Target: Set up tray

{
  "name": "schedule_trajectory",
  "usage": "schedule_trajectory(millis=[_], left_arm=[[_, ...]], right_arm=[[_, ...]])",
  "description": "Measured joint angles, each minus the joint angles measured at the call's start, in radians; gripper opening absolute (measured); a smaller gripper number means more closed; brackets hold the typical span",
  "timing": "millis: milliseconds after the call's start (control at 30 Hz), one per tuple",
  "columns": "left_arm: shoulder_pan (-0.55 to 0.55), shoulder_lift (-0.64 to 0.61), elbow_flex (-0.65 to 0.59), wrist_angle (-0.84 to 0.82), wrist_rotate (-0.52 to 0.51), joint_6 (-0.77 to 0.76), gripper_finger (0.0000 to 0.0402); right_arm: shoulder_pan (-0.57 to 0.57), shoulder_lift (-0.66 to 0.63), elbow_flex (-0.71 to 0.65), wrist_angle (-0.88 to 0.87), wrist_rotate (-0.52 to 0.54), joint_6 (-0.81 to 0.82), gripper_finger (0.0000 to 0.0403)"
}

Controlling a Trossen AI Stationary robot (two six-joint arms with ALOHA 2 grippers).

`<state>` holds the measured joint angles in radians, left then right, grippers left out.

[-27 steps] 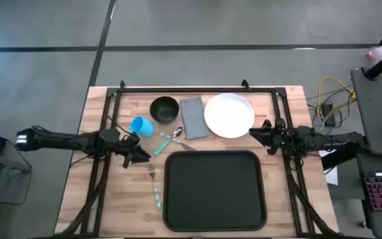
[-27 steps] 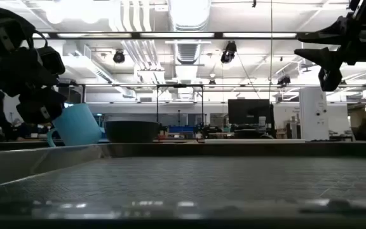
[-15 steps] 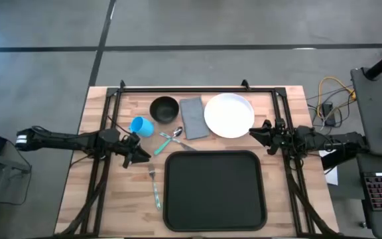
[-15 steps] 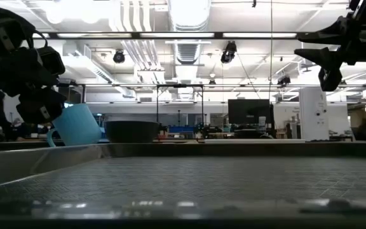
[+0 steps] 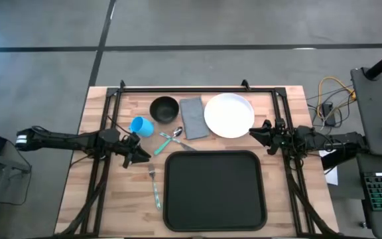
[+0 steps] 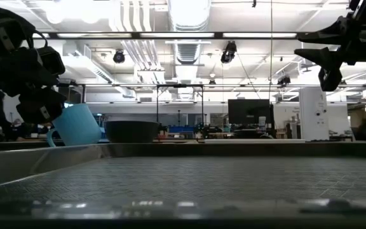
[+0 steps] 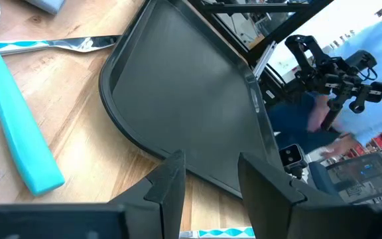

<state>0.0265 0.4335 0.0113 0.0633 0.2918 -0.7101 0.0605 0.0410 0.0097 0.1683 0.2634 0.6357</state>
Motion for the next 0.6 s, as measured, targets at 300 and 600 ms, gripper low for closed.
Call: schedule_trajectory(millis=[300, 600], left_arm=[[0.0, 0.0, 0.0, 0.0, 0.0, 0.0, 0.012], [0.0, 0.0, 0.0, 0.0, 0.0, 0.0, 0.012]], right_arm=[[0.0, 0.0, 0.0, 0.011, 0.11, 0.0, 0.0111], [-0.001, 0.008, 0.0, 0.014, 0.129, 0.065, 0.0111]])
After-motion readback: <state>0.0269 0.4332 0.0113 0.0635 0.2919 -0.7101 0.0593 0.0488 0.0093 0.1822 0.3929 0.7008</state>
